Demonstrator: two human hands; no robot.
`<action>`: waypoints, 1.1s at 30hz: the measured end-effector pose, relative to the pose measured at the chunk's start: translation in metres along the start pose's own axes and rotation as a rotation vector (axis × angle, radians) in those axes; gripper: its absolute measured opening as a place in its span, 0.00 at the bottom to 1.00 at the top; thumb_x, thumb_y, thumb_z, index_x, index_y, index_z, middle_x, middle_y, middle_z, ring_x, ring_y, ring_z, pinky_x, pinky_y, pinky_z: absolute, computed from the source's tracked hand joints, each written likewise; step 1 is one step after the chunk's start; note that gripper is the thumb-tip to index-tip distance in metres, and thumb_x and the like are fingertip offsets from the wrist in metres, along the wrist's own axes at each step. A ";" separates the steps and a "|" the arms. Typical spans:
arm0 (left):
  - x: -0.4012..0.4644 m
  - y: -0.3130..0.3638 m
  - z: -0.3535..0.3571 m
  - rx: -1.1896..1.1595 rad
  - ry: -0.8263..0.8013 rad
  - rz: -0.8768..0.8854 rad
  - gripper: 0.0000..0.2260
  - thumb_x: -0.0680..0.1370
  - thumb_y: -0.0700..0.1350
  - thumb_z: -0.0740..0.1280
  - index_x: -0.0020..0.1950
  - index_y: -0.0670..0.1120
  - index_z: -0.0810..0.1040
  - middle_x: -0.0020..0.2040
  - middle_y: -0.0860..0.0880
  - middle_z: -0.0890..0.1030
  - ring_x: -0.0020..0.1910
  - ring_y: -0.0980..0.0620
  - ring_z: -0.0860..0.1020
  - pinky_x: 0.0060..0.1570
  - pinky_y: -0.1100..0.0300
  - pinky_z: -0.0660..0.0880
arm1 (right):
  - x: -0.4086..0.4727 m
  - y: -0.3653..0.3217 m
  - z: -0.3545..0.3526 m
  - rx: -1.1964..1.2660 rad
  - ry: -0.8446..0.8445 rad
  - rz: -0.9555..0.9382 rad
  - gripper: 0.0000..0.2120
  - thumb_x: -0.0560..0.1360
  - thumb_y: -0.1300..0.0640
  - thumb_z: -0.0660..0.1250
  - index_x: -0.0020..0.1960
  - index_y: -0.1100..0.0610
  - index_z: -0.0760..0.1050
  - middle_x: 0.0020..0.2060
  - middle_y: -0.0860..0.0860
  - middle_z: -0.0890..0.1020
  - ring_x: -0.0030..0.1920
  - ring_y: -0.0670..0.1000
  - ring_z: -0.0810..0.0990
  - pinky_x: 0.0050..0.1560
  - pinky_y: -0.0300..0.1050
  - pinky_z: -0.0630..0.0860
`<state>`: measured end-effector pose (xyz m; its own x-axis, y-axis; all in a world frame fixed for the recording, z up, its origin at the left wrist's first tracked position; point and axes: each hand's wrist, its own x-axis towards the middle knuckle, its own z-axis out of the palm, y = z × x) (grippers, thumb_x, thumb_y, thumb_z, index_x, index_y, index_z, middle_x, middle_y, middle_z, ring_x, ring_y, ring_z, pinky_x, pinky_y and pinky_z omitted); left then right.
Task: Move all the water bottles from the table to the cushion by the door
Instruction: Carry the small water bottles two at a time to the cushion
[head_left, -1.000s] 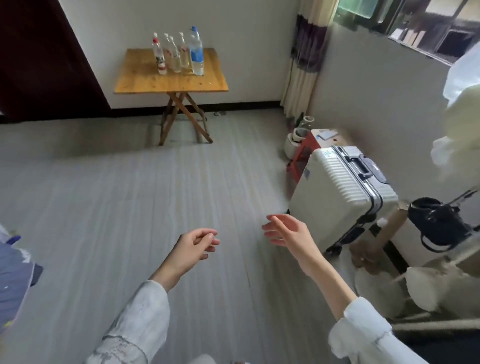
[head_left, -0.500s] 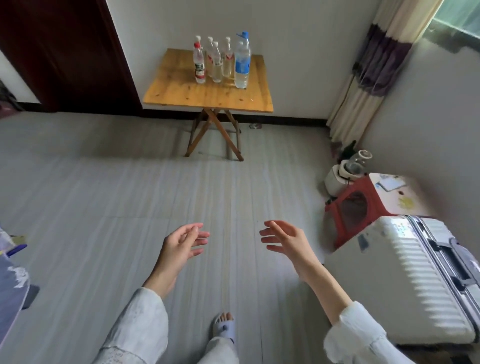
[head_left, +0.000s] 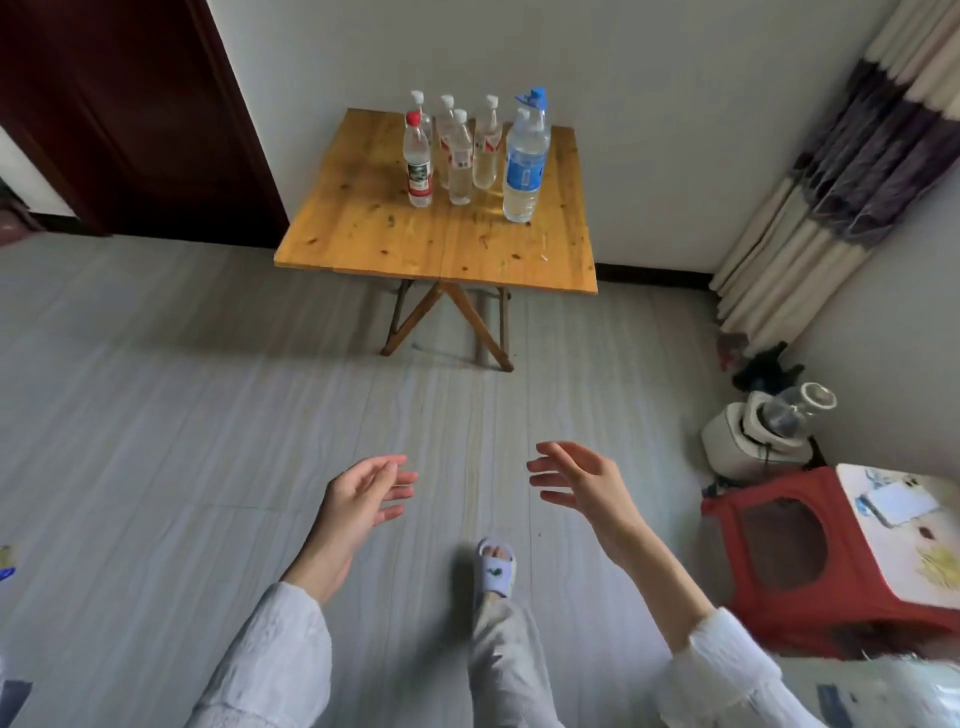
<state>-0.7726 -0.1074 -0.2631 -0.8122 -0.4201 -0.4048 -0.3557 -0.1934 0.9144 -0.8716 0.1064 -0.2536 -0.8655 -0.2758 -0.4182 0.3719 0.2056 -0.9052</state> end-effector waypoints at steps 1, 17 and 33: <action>0.024 0.010 0.004 0.002 0.009 0.005 0.09 0.79 0.41 0.58 0.54 0.42 0.75 0.45 0.45 0.81 0.44 0.49 0.79 0.48 0.57 0.75 | 0.027 -0.011 0.000 0.001 -0.010 -0.007 0.07 0.76 0.54 0.62 0.47 0.54 0.78 0.41 0.52 0.84 0.43 0.51 0.82 0.51 0.50 0.78; 0.347 0.162 0.033 0.052 0.019 0.006 0.07 0.78 0.45 0.60 0.52 0.49 0.78 0.48 0.49 0.83 0.48 0.52 0.82 0.45 0.61 0.77 | 0.362 -0.186 0.019 -0.073 -0.109 -0.034 0.07 0.76 0.52 0.62 0.47 0.53 0.77 0.43 0.52 0.84 0.46 0.52 0.83 0.52 0.49 0.78; 0.690 0.294 -0.011 0.269 -0.097 0.037 0.09 0.78 0.43 0.61 0.57 0.49 0.75 0.52 0.49 0.80 0.53 0.52 0.77 0.51 0.59 0.75 | 0.661 -0.304 0.111 -0.179 0.082 -0.044 0.13 0.76 0.54 0.61 0.58 0.59 0.73 0.50 0.55 0.81 0.48 0.51 0.80 0.46 0.46 0.78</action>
<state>-1.4322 -0.4640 -0.2741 -0.8627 -0.3336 -0.3802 -0.4244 0.0683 0.9029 -1.5189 -0.2426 -0.2633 -0.9067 -0.2122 -0.3645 0.2738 0.3611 -0.8914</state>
